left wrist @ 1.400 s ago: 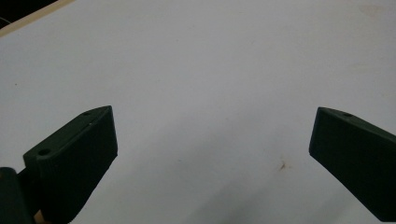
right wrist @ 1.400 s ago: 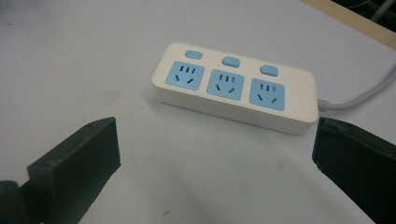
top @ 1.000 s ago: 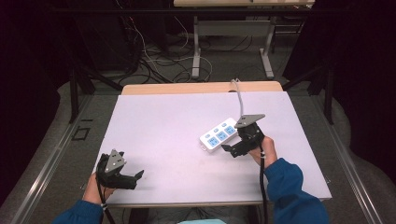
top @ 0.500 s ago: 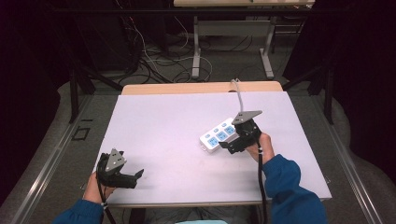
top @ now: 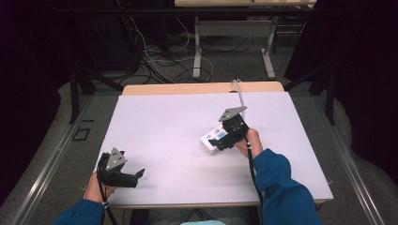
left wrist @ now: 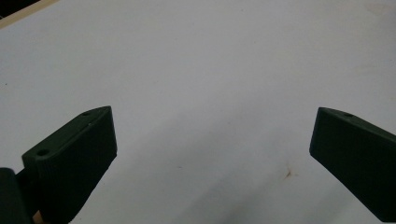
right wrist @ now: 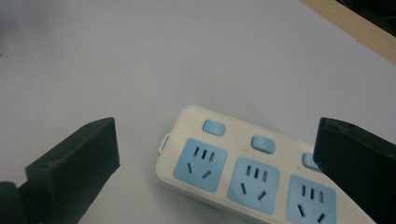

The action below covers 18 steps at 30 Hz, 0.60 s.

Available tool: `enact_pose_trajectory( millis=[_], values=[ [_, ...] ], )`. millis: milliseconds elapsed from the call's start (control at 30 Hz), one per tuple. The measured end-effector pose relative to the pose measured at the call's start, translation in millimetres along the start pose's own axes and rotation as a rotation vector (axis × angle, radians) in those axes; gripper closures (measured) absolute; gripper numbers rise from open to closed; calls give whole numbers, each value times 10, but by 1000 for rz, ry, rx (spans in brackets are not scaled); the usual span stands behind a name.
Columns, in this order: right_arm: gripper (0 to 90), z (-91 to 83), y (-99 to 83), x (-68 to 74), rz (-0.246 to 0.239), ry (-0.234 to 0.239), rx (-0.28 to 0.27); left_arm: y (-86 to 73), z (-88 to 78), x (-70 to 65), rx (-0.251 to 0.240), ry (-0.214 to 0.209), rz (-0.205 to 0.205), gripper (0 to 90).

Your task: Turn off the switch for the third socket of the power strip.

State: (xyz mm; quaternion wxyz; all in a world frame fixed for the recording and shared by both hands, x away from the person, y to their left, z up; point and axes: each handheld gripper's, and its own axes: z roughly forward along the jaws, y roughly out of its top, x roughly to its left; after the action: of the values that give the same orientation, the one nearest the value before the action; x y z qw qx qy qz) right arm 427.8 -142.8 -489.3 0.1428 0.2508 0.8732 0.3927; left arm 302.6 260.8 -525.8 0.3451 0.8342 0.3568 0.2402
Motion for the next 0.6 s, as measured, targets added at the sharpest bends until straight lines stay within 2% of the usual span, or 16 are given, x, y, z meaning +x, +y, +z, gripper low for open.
enact_pose_trajectory(
  millis=[100,133,233,300,367,400,433,533,567,600],
  values=[
    [0,46,24,-2,14,7,-4,0,14,-18,-8,-7,-8,4],
    [0,58,35,-6,8,8,9,3,12,-10,-1,-9,-1,4],
    [0,111,44,-30,-1,8,4,3,17,-8,6,-8,-1,3],
    [0,124,42,-33,8,12,7,5,20,-3,9,-2,11,3],
    [0,133,49,-47,3,10,-2,4,27,-6,4,-7,0,3],
    [0,137,58,-66,13,15,7,9,26,3,9,5,14,2],
    [0,137,58,-66,13,15,7,7,30,-2,13,-2,8,2],
    [0,140,62,-83,26,11,-12,9,27,6,6,8,18,2],
    [0,142,65,-92,23,0,-16,11,27,5,10,-1,14,2],
    [0,136,71,-112,22,19,-2,10,28,6,10,-6,12,2]
  ],
)
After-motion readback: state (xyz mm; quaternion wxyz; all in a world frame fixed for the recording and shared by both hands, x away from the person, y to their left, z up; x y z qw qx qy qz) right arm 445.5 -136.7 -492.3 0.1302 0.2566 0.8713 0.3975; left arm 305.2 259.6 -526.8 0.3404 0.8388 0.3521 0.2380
